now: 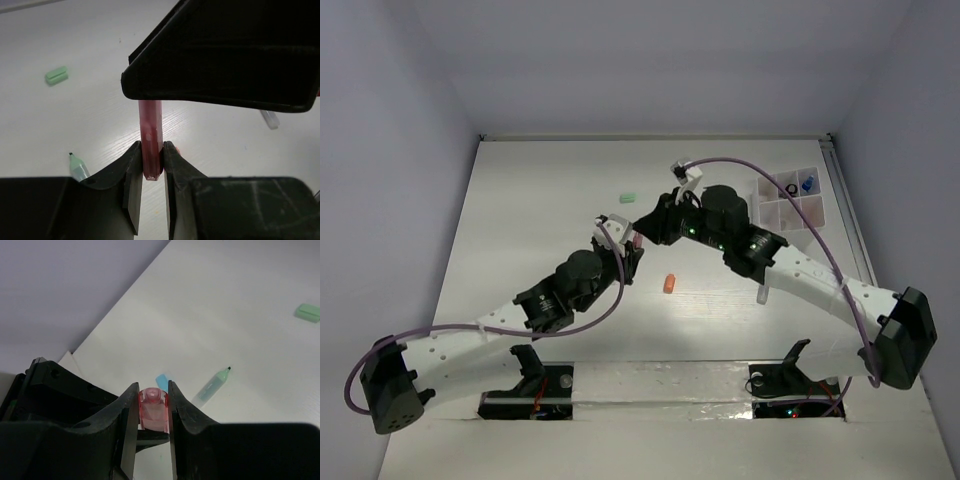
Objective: Sort the stationery into containers
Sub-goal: Close the pen cap on the pen.
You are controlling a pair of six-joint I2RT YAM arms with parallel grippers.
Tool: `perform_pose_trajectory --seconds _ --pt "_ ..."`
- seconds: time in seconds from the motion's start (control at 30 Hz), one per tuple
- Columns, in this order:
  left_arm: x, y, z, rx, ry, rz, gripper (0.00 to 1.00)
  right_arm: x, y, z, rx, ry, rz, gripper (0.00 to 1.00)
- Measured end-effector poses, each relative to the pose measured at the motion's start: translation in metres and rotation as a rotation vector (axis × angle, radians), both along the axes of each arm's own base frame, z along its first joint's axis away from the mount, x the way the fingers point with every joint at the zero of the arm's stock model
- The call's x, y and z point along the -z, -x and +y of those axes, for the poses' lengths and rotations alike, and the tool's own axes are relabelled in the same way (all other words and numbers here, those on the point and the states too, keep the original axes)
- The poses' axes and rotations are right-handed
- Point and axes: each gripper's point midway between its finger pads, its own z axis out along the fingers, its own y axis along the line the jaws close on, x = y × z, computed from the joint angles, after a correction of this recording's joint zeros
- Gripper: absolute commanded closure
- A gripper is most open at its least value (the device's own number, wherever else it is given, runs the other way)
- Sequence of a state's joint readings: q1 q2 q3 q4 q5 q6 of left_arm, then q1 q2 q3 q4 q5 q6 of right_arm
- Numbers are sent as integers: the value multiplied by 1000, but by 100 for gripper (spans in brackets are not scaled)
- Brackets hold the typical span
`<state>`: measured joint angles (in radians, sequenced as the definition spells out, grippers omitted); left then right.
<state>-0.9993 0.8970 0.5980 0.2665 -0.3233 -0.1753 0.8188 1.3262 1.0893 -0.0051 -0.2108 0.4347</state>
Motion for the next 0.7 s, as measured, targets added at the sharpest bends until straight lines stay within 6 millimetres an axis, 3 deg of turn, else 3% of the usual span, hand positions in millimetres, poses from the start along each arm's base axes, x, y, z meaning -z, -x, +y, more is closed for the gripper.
perform_pose_trajectory --seconds 0.3,0.43,0.47,0.57,0.7 --pt "12 -3 0 19 -189 46 100 21 -3 -6 111 -162 2 100" --pt "13 -1 -5 36 -176 58 98 14 -2 -11 141 -173 2 100" --pt "11 0 -7 43 -156 59 83 11 -3 -13 149 -168 2 100" --pt "-12 -1 -22 78 -46 22 53 1 -3 -19 154 -152 11 100" --pt "-50 6 -33 129 130 -33 41 2 -24 -38 200 -104 54 100"
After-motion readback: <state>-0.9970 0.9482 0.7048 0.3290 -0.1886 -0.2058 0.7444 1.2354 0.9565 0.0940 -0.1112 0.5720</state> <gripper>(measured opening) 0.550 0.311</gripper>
